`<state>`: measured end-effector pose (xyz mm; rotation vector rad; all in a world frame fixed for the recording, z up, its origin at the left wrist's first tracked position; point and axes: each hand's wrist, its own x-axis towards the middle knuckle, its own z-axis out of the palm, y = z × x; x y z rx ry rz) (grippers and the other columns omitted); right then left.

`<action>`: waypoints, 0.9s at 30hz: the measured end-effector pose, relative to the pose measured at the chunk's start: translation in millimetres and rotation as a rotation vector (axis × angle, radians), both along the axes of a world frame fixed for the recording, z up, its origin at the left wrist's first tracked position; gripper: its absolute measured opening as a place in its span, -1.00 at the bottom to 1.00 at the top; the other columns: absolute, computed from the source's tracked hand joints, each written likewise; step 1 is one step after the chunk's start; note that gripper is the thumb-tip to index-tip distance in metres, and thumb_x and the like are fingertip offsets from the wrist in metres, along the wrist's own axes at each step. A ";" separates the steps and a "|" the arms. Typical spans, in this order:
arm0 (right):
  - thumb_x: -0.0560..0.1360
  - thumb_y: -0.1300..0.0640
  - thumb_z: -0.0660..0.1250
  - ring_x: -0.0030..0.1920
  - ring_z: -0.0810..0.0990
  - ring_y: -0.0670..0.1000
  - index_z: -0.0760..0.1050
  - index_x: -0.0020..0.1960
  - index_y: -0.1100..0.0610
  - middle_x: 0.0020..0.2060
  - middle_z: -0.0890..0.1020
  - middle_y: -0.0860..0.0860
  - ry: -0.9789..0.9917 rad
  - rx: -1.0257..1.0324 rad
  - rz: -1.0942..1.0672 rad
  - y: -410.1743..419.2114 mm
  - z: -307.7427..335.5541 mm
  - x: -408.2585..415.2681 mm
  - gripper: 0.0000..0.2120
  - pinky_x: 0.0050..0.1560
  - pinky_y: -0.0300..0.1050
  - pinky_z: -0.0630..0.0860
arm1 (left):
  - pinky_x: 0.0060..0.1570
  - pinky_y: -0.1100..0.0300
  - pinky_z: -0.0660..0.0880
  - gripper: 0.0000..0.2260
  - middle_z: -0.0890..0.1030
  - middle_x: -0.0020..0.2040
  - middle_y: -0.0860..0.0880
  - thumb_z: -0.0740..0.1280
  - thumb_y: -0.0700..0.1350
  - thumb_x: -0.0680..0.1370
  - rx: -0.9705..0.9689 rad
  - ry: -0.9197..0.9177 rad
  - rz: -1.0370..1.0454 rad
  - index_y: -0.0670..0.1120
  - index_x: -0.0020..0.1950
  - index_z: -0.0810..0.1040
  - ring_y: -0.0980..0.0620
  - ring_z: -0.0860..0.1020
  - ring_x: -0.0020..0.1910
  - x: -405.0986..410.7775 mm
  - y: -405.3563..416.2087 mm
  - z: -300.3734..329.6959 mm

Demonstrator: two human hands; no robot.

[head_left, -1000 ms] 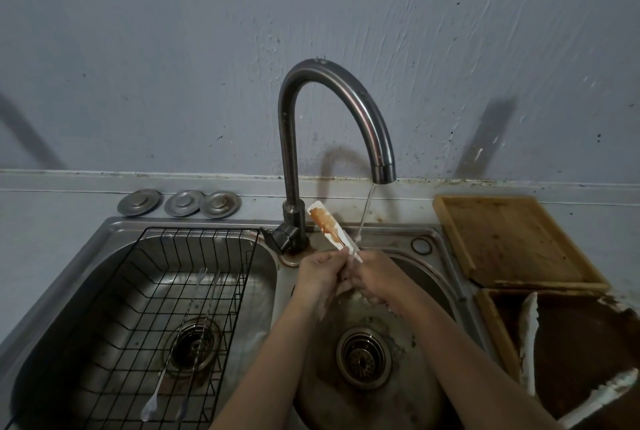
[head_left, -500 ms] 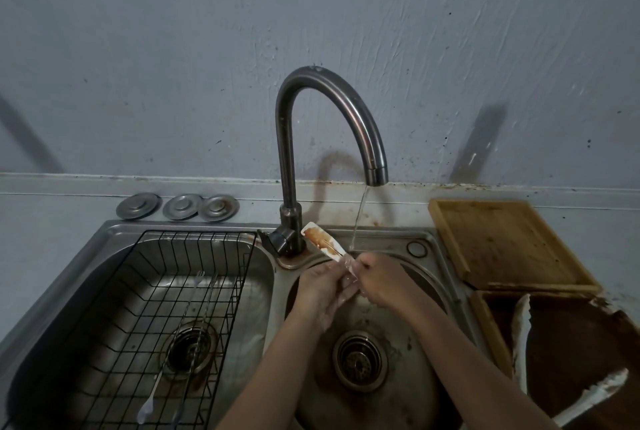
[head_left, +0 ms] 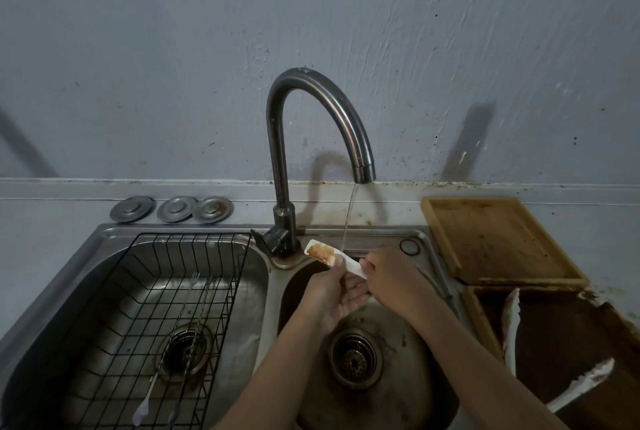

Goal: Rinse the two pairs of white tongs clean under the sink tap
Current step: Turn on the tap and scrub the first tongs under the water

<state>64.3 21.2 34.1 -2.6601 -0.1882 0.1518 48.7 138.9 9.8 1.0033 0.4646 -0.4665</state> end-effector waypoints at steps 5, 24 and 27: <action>0.59 0.05 0.10 -0.41 0.43 -0.11 0.37 -0.34 0.03 -0.43 0.46 -0.05 0.058 0.010 0.021 -8.4 2.6 -3.6 -0.67 -0.43 -0.22 0.24 | -0.42 0.23 0.58 -0.78 0.61 -0.51 0.03 0.29 -0.01 0.55 0.050 -0.031 -0.069 -0.18 -0.04 0.52 0.14 0.56 -0.57 0.1 -6.9 2.1; 0.57 0.02 0.14 -0.41 0.46 -0.05 0.36 -0.41 0.03 -0.47 0.46 -0.04 -0.037 0.040 -0.022 -21.9 0.5 -16.9 -0.63 -0.39 -0.15 0.31 | -0.26 0.11 0.63 -0.57 0.69 -0.33 -0.12 0.12 0.07 0.61 -0.029 -0.046 -0.187 -0.29 0.01 0.54 -0.02 0.68 -0.32 -6.2 2.2 -6.2; 0.57 -0.02 0.14 -0.43 0.46 -0.08 0.40 -0.37 0.03 -0.47 0.47 -0.03 -0.081 -0.003 -0.057 -35.9 -0.2 -25.4 -0.65 -0.42 -0.16 0.32 | -0.24 0.15 0.63 -0.69 0.70 -0.32 -0.08 0.25 -0.02 0.57 0.042 -0.075 -0.172 -0.27 0.00 0.57 0.02 0.68 -0.33 -10.0 4.3 -6.8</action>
